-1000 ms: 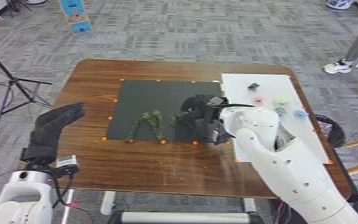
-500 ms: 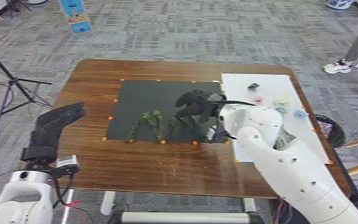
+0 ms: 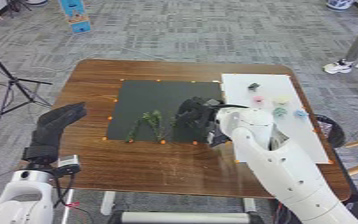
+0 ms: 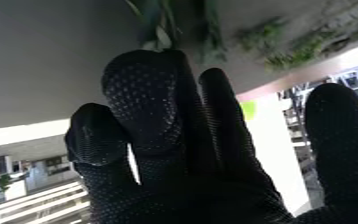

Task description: Arrange flowers

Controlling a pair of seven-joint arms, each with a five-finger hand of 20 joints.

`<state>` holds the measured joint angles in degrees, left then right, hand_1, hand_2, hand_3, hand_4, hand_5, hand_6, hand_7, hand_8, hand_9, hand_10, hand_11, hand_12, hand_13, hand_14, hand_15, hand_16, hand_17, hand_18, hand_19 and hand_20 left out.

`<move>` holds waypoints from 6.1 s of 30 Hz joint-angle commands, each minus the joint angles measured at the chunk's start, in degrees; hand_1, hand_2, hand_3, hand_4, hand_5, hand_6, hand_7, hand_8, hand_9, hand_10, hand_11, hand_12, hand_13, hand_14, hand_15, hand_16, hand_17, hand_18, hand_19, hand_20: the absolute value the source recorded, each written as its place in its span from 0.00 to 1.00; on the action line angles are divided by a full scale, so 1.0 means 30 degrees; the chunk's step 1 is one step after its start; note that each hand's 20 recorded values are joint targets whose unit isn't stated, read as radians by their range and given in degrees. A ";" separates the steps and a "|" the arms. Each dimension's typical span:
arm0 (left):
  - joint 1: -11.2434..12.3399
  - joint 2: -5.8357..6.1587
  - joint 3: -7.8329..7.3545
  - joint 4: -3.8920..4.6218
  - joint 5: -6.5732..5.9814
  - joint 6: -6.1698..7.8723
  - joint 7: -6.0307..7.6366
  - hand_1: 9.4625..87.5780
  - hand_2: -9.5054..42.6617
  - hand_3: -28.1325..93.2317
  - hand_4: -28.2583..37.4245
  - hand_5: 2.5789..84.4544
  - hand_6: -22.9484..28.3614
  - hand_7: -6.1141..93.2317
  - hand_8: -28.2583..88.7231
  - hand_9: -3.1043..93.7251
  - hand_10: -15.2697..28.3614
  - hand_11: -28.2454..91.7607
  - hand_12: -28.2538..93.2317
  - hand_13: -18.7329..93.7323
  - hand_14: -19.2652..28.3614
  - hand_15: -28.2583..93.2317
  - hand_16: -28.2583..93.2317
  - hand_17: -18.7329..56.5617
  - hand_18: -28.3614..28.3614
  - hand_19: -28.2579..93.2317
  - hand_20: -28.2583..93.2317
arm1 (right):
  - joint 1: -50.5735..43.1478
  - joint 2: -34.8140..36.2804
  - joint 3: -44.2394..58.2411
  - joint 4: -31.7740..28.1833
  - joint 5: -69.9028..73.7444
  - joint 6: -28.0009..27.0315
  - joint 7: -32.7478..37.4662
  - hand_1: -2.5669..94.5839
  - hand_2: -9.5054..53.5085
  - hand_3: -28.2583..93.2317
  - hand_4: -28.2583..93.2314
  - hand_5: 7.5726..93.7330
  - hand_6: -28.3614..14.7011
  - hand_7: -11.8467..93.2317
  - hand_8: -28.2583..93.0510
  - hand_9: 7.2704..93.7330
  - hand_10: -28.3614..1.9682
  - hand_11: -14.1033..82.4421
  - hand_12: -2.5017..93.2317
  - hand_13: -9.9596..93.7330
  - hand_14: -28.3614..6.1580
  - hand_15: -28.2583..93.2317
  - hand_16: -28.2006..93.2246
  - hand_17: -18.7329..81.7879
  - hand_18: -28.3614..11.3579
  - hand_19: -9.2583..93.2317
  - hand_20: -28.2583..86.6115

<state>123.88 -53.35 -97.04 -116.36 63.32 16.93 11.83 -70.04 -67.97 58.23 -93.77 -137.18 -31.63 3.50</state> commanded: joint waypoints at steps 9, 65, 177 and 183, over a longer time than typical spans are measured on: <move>-0.0025 -0.0061 0.0041 -0.0020 0.0066 -0.0348 -0.0039 0.18 0.14 0.83 0.05 0.57 0.52 0.20 0.18 0.54 0.63 0.39 0.33 0.50 0.72 0.34 0.25 0.31 0.70 0.28 0.36 | -0.0084 0.0351 0.0268 0.0016 -0.0632 -0.0017 0.1062 0.19 0.35 0.74 0.15 0.41 0.57 0.23 0.19 0.60 0.47 0.23 0.15 0.88 0.47 0.71 0.50 0.63 0.05 1.00 0.73; 0.0192 -0.0102 0.0036 -0.0195 0.0082 -0.0373 -0.0037 0.18 0.14 0.83 0.05 0.57 0.52 0.20 0.18 0.54 0.63 0.39 0.33 0.50 0.72 0.34 0.25 0.30 0.70 0.28 0.36 | -0.3628 0.3555 0.3247 -0.3314 0.8164 0.0827 0.5063 0.18 0.34 0.72 0.16 0.53 0.56 0.23 0.19 0.87 0.41 0.27 0.19 0.96 0.60 0.71 0.51 0.73 0.11 1.00 0.79; 0.0067 -0.0364 0.0319 -0.0191 0.0069 -0.0349 0.0554 0.19 0.12 0.83 0.06 0.57 0.52 0.20 0.18 0.54 0.63 0.39 0.33 0.50 0.72 0.34 0.25 0.30 0.70 0.28 0.36 | -0.1705 0.9351 0.1660 0.0453 -0.2041 0.7719 0.0098 0.28 0.00 0.77 0.14 0.68 0.61 0.41 0.18 0.85 0.55 0.52 0.35 0.87 0.55 0.78 0.56 0.63 0.09 1.00 0.76; 0.0026 -0.0429 0.0357 -0.0199 0.0115 -0.0494 0.0468 0.19 0.12 0.83 0.06 0.57 0.52 0.20 0.18 0.54 0.63 0.39 0.33 0.50 0.72 0.34 0.25 0.30 0.70 0.28 0.36 | -0.1949 0.8652 0.2002 0.1103 -0.2691 0.7549 -0.0082 0.27 0.01 0.77 0.14 0.68 0.61 0.42 0.18 0.85 0.55 0.52 0.35 0.87 0.56 0.78 0.56 0.64 0.09 1.00 0.76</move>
<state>123.67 -53.86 -95.81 -116.53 63.39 16.39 13.35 -74.50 -39.99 63.41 -92.19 -142.78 -8.13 3.99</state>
